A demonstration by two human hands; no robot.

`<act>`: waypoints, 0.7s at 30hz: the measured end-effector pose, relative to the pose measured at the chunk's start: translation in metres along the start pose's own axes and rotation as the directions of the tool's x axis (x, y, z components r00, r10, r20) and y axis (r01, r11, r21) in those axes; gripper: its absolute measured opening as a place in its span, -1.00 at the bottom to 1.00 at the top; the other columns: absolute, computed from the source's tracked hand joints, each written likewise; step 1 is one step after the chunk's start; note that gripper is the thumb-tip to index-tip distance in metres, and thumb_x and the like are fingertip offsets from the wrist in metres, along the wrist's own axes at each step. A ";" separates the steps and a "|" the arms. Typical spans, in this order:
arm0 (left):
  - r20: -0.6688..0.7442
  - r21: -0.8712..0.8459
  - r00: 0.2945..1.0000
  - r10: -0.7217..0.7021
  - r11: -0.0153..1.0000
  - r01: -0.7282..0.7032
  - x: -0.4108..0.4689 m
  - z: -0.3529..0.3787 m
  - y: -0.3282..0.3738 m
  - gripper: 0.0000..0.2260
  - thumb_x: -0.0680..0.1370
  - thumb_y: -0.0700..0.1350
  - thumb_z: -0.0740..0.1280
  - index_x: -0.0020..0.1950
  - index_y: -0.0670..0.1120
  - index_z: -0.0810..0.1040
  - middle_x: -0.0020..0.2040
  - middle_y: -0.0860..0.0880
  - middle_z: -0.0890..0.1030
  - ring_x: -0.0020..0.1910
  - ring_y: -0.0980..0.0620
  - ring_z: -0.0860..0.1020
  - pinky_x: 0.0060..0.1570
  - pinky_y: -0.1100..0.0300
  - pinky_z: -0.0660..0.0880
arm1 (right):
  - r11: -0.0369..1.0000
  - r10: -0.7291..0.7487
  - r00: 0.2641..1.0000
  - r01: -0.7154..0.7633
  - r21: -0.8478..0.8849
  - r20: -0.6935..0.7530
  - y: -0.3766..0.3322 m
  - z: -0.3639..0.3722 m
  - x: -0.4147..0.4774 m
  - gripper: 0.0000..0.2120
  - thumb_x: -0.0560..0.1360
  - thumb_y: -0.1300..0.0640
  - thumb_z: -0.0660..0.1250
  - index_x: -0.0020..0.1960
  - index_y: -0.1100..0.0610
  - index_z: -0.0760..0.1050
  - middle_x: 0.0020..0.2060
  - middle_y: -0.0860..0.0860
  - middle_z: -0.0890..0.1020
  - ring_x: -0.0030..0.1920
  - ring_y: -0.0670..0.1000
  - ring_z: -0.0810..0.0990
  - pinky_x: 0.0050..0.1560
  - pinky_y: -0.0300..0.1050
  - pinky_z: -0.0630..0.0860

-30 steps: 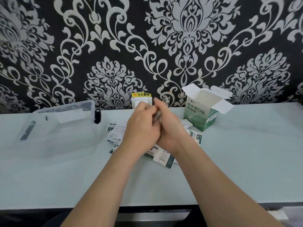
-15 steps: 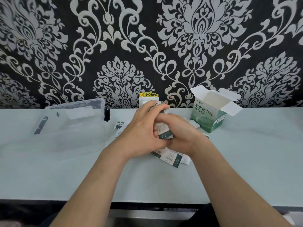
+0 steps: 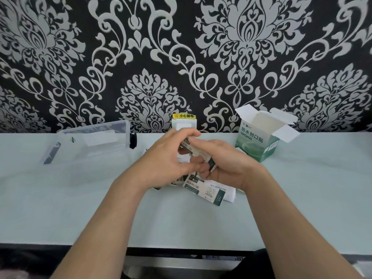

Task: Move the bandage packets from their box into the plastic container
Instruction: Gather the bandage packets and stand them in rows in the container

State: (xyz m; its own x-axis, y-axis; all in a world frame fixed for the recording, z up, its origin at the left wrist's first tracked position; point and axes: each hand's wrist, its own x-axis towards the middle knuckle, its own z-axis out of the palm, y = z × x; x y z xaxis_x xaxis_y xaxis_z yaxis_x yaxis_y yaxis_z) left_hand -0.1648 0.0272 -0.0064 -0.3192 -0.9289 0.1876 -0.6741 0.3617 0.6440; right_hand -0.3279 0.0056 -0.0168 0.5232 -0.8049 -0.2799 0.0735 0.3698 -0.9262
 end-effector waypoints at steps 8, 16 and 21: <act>-0.088 -0.240 0.994 -0.059 0.970 0.036 -0.002 0.000 0.009 -0.95 0.61 -0.05 0.25 -0.02 0.03 0.48 -0.22 0.11 0.60 -0.22 0.07 0.59 -0.23 0.18 0.51 | 0.993 0.051 0.991 -0.064 0.102 0.126 -0.002 -0.001 -0.001 -0.59 0.59 -0.23 0.11 -0.13 0.09 0.46 -0.38 0.08 0.47 -0.56 -0.13 0.16 -0.52 -0.30 0.02; -0.212 -0.412 0.959 -0.187 0.907 0.086 0.004 0.000 0.000 -0.92 0.57 -0.15 0.34 -0.11 -0.02 0.58 -0.44 0.11 0.55 -0.51 0.09 0.43 -0.43 0.21 0.39 | 0.980 -0.034 0.998 0.042 -0.193 0.049 -0.004 0.004 -0.005 -0.60 0.57 -0.18 0.19 0.16 0.13 0.50 -0.05 0.15 0.66 -0.26 0.02 0.62 -0.32 -0.19 0.48; -0.355 -0.317 0.906 -0.231 0.941 0.116 0.006 0.000 -0.010 -0.90 0.57 -0.06 0.33 -0.13 0.07 0.58 -0.25 0.20 0.58 -0.24 0.13 0.51 -0.12 0.05 0.53 | 0.821 -0.334 0.940 0.251 -0.513 -0.074 -0.002 0.016 0.000 -0.89 0.59 0.15 0.28 0.06 0.12 0.56 -0.23 0.07 0.65 -0.35 -0.11 0.58 -0.28 -0.27 0.50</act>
State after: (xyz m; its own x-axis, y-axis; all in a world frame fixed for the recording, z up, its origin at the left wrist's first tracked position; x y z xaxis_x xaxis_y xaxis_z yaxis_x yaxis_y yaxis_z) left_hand -0.1601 0.0181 -0.0118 0.1033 -0.9531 0.2845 -0.4604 0.2077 0.8630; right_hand -0.3144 0.0127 -0.0103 0.4047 -0.9140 0.0276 -0.2438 -0.1370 -0.9601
